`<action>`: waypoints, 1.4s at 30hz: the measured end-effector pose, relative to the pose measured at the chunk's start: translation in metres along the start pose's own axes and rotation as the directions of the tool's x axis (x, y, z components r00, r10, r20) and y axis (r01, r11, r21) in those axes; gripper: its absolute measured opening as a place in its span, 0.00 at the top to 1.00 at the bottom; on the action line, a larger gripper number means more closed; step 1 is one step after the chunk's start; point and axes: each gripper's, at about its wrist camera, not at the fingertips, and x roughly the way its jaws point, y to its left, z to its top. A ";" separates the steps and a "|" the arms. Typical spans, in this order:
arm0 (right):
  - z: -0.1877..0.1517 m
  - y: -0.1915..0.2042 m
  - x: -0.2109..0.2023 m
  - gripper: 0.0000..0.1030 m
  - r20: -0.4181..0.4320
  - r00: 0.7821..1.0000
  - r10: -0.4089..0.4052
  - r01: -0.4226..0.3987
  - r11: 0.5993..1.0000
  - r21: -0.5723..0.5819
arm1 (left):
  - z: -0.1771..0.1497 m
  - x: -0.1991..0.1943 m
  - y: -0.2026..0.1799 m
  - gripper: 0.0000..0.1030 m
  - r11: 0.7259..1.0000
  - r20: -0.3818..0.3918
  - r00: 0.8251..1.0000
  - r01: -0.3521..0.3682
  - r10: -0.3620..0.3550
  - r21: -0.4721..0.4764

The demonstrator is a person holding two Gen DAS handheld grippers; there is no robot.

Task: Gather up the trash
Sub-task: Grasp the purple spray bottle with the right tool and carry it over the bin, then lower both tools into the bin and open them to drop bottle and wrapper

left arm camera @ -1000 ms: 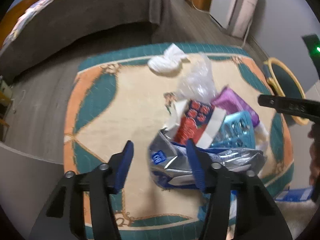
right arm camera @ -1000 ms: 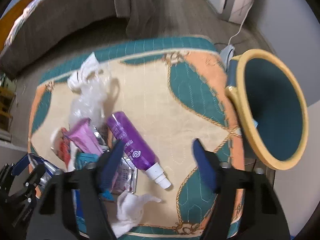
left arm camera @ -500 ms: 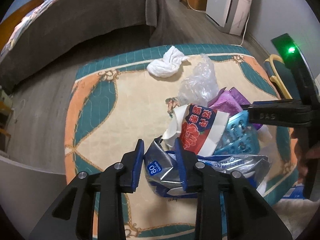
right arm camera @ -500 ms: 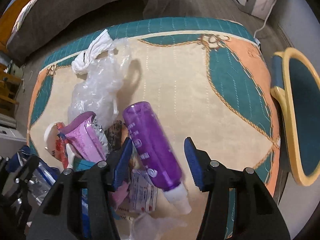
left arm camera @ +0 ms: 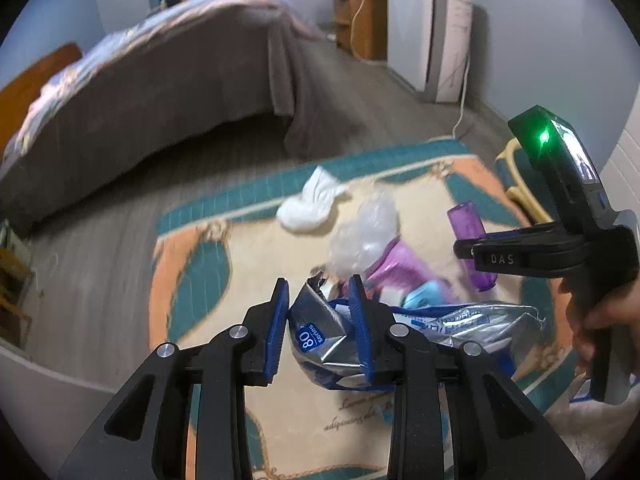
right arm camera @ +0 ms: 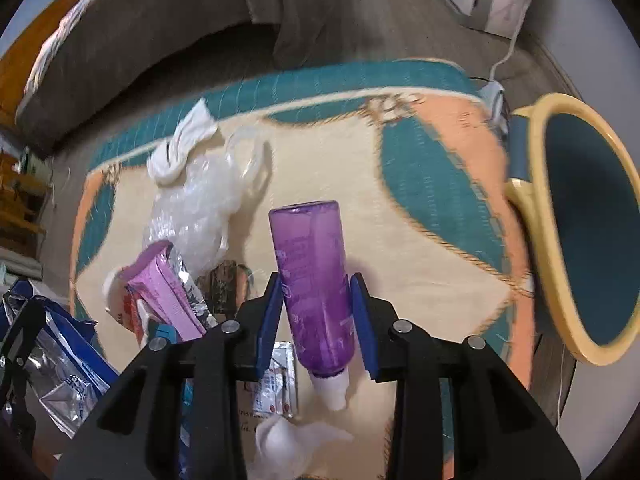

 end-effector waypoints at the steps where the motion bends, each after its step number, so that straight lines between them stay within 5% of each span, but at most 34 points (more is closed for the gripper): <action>1: 0.001 -0.006 -0.009 0.67 0.011 1.000 0.002 -0.003 1.000 0.020 | 0.004 -0.004 -0.004 0.69 1.000 0.014 1.000 0.000 0.000 0.010; 13: 0.024 -0.044 -0.122 0.69 0.226 0.974 0.031 -0.048 0.996 0.073 | 0.043 -0.041 -0.033 0.69 0.999 0.155 0.988 0.023 -0.028 0.034; 18: 0.020 -0.053 -0.151 0.69 0.264 0.964 -0.021 0.011 0.999 0.038 | 0.052 -0.050 -0.040 0.69 0.999 0.186 0.982 0.030 -0.035 0.031; 29: 0.012 -0.082 -0.163 0.69 0.288 0.957 -0.021 0.010 0.999 0.039 | 0.053 -0.038 -0.063 0.69 0.993 0.133 0.985 0.117 -0.113 -0.027; 42: 0.012 -0.136 -0.175 0.69 0.310 0.951 -0.005 -0.015 0.998 0.063 | 0.060 -0.033 -0.127 0.69 0.990 0.139 0.981 0.125 -0.133 0.068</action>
